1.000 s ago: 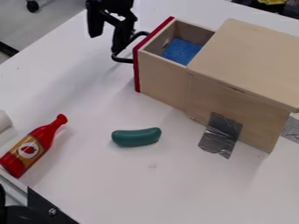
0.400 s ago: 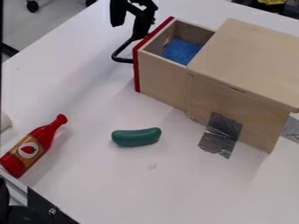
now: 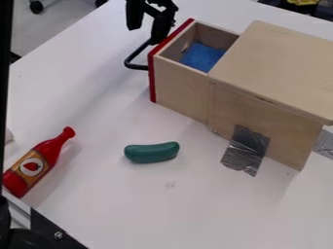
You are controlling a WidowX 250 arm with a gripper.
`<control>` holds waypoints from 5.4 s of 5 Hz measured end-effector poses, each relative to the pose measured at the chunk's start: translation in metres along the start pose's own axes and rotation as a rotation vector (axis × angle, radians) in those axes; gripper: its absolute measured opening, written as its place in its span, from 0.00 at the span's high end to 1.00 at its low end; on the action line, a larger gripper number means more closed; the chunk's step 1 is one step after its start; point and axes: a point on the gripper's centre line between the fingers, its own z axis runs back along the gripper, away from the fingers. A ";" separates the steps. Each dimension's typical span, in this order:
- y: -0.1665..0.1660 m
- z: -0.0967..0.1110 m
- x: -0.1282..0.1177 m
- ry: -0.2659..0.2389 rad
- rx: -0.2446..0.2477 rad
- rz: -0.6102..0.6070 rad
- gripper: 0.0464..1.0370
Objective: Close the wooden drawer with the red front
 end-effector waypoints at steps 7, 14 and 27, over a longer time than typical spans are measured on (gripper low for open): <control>-0.031 -0.012 -0.004 -0.038 -0.120 -0.030 0.04; -0.050 -0.010 0.000 -0.049 -0.146 -0.070 0.04; -0.101 0.015 -0.006 0.071 0.003 -0.156 0.04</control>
